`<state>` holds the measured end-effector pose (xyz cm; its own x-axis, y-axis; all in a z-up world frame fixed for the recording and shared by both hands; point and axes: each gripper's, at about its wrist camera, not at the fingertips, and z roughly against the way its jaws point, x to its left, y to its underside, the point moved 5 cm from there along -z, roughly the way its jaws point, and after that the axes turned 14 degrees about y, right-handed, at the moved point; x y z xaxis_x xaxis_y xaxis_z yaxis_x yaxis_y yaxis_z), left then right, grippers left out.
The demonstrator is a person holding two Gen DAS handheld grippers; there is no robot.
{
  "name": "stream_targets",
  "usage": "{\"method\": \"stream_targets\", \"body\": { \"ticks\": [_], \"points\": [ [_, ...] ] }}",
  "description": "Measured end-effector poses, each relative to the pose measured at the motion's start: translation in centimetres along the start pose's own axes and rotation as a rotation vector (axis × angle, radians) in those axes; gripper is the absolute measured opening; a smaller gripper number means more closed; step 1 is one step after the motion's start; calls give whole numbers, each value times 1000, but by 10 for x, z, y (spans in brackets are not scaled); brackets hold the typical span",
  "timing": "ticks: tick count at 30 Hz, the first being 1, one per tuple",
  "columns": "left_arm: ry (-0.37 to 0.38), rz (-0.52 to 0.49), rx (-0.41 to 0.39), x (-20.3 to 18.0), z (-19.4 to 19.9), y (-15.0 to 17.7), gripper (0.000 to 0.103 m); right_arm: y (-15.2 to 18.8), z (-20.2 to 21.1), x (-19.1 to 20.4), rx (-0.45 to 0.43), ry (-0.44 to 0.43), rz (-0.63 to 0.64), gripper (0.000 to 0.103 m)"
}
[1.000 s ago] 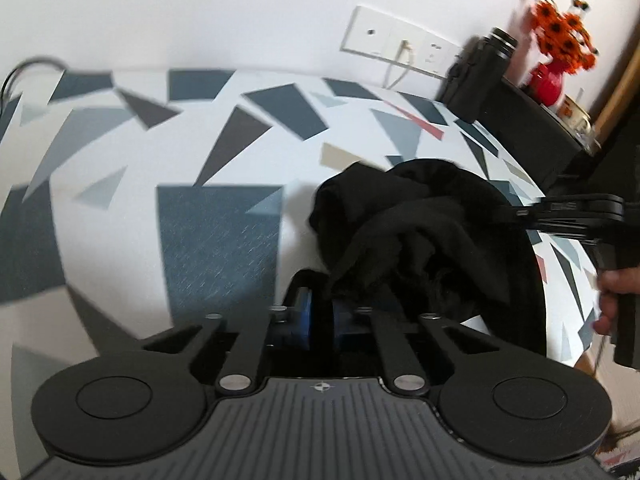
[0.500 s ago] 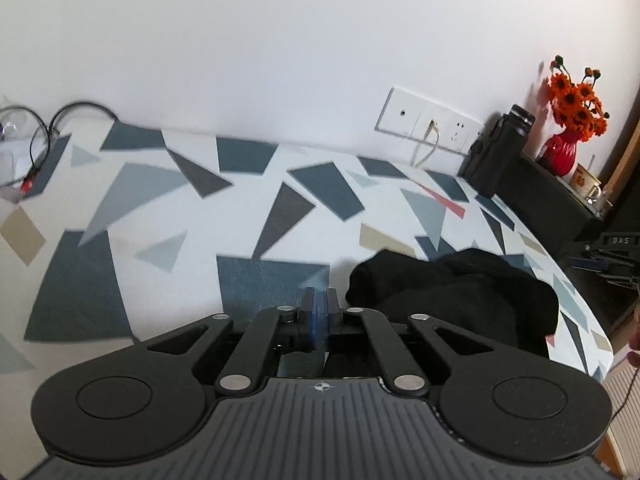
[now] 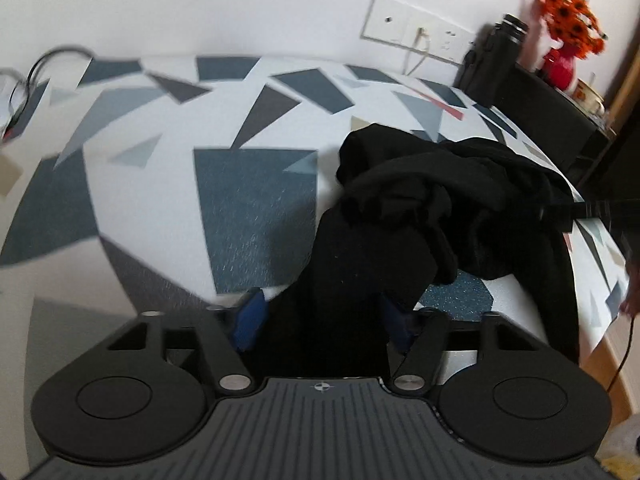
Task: Fold clothes
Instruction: 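Close both tools and raise them above the table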
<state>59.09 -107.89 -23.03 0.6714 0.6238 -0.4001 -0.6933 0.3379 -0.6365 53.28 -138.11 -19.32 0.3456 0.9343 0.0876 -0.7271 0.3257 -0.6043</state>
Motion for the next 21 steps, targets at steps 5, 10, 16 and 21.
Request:
{"method": "stream_targets", "body": {
  "ticks": [5, 10, 16, 21],
  "points": [
    [-83, -36, -70, -3, 18, -23, 8, -27, 26, -37, -139, 9, -215, 0],
    [-113, 25, -275, 11, 73, -76, 8, -82, 77, -59, -358, -45, -332, 0],
    [-114, -59, -451, -8, 122, -121, 8, -101, 83, -26, -322, -130, -141, 37],
    [-111, -134, -513, -32, 134, -132, 7, -49, 48, 37, -183, -187, 49, 65]
  ]
}}
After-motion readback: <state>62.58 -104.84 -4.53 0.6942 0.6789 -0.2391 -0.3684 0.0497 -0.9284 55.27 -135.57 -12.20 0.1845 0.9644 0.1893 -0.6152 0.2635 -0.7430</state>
